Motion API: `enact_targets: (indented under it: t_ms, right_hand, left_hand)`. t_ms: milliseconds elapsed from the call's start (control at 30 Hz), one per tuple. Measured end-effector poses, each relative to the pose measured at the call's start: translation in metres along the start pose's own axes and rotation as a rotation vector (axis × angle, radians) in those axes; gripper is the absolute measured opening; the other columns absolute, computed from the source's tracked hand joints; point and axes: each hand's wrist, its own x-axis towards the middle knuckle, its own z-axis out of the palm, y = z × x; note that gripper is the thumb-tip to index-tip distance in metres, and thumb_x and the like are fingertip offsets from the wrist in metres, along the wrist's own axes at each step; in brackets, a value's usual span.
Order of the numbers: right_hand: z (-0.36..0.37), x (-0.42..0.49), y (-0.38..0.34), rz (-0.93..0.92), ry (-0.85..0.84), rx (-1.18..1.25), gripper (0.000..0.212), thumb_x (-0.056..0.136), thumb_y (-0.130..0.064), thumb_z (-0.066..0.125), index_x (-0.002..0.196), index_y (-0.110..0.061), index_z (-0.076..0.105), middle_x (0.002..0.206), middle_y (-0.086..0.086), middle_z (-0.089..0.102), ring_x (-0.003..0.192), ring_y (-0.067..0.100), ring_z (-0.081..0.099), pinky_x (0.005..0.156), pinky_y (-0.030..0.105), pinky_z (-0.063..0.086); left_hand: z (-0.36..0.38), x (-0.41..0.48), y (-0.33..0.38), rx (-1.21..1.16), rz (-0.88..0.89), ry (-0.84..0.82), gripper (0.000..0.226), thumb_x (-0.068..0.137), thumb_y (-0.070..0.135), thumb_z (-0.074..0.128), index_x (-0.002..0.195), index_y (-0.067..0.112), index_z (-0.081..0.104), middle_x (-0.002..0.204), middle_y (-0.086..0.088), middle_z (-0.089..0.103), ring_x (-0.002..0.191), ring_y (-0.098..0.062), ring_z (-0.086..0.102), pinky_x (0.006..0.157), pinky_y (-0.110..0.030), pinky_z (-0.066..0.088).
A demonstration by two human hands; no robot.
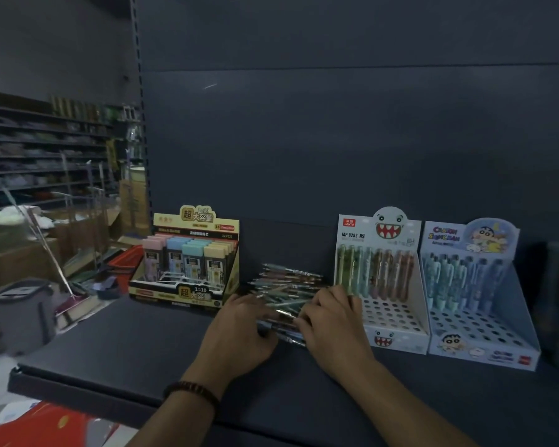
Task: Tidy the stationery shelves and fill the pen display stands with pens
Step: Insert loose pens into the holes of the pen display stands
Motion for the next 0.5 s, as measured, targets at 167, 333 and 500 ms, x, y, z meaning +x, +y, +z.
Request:
enact_targets:
  t_ms: [167,333,500]
  right_hand:
    - [-0.013,-0.002,0.001,0.053,0.031,0.155,0.013,0.096,-0.041,0.064,0.087,-0.031,0.066,0.09,-0.017,0.053,0.102,0.011,0.044,0.089,0.035,0.038]
    - [-0.032,-0.004,0.009,0.216,0.181,0.544,0.014,0.097,-0.025,0.068,0.085,-0.031,0.064,0.084,-0.017,0.062,0.088,0.004,0.057,0.074,0.021,0.046]
    - [-0.045,-0.008,0.014,0.316,0.359,0.779,0.016,0.099,-0.013,0.069,0.086,-0.024,0.067,0.078,-0.011,0.067,0.077,0.009,0.065,0.064,0.022,0.052]
  left_hand:
    - [0.002,0.0,-0.001,-0.017,-0.051,0.003,0.03,0.071,0.04,0.064,0.1,0.038,0.067,0.105,0.022,0.058,0.102,-0.005,0.06,0.083,-0.033,0.059]
    - [0.002,0.0,-0.004,-0.068,-0.071,0.024,0.032,0.08,0.044,0.07,0.108,0.04,0.056,0.11,0.021,0.053,0.099,-0.004,0.059,0.079,-0.029,0.058]
    - [0.005,0.002,-0.004,-0.043,-0.059,0.02,0.029,0.097,0.042,0.071,0.123,0.039,0.06,0.119,0.02,0.054,0.1,0.001,0.061,0.081,-0.021,0.056]
